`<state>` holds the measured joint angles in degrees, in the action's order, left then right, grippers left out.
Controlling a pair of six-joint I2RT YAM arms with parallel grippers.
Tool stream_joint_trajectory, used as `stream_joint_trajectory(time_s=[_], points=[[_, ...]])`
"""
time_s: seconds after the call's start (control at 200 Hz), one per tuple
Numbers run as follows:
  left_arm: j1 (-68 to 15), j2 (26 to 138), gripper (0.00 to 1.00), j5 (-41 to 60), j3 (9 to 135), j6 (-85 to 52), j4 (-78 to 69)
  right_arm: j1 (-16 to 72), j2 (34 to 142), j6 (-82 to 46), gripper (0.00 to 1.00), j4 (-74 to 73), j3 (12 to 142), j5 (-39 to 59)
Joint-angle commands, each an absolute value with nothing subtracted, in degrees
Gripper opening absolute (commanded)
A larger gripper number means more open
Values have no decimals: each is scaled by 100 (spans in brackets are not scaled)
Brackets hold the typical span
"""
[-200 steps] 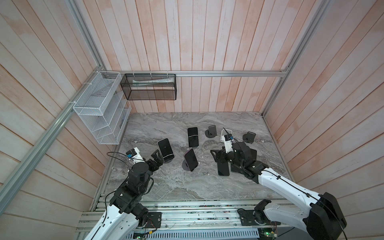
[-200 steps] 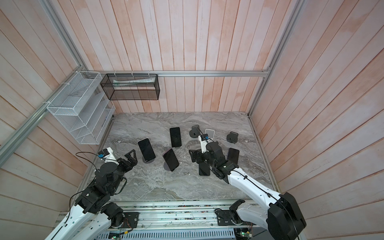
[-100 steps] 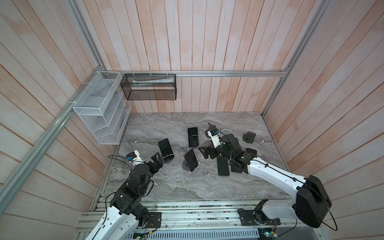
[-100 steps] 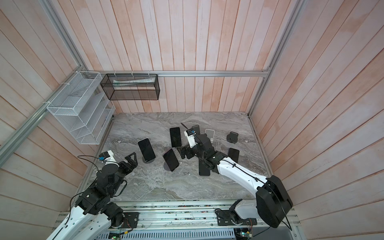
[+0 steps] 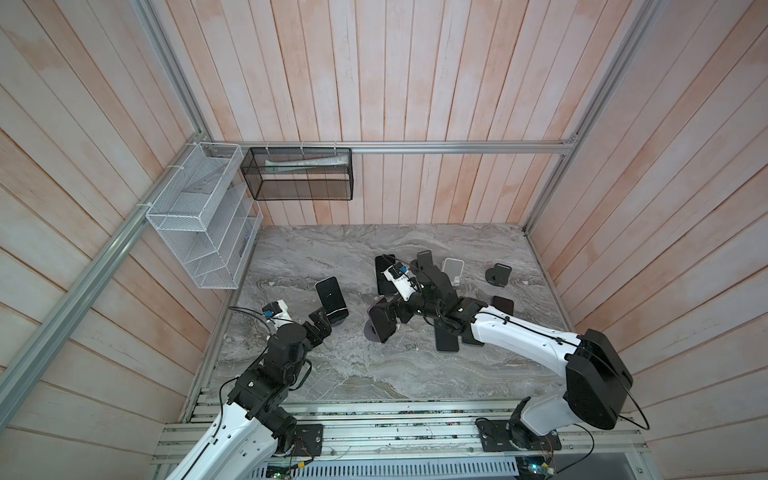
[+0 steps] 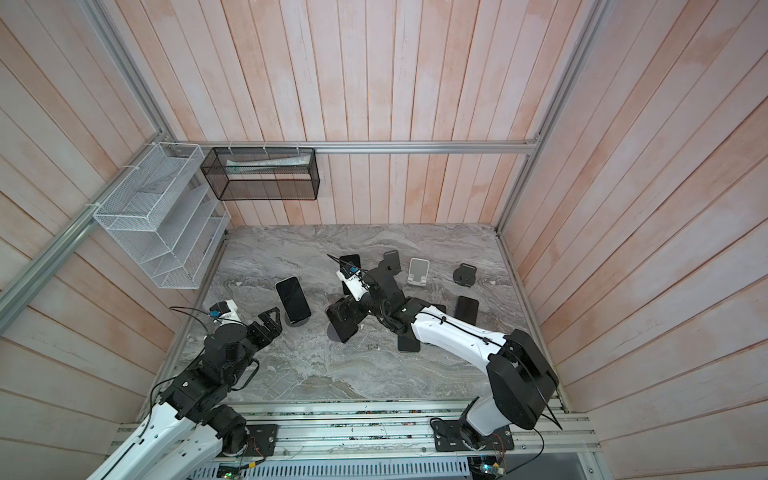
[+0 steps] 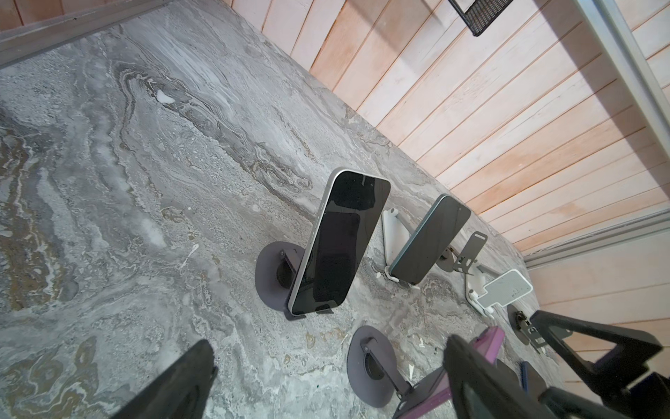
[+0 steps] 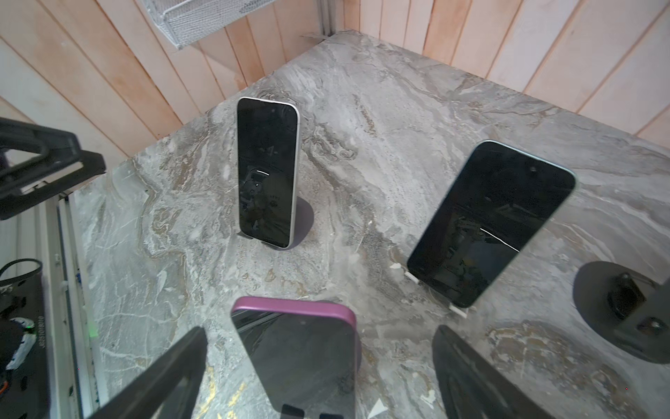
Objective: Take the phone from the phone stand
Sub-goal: 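Lower the right gripper onto the pink-edged phone on a dark stand and close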
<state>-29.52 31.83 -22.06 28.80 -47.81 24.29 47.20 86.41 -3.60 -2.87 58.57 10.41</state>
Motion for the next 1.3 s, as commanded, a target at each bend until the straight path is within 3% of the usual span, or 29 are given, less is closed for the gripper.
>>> stream_joint_trajectory(time_s=[0.0, 1.02, 1.295], points=[[-2928, 3163, 100, -2053, 2935, -4733, 2209, 4816, 8757, -368, 98, -312, 6000, 998], [-2924, 3252, 100, -2004, 2935, -4484, 1951, 5298, 9458, -510, 98, -722, 6113, 88], [-2927, 3237, 100, -2039, 2955, -4378, 1891, 5342, 9586, -604, 89, -755, 6114, -99]])
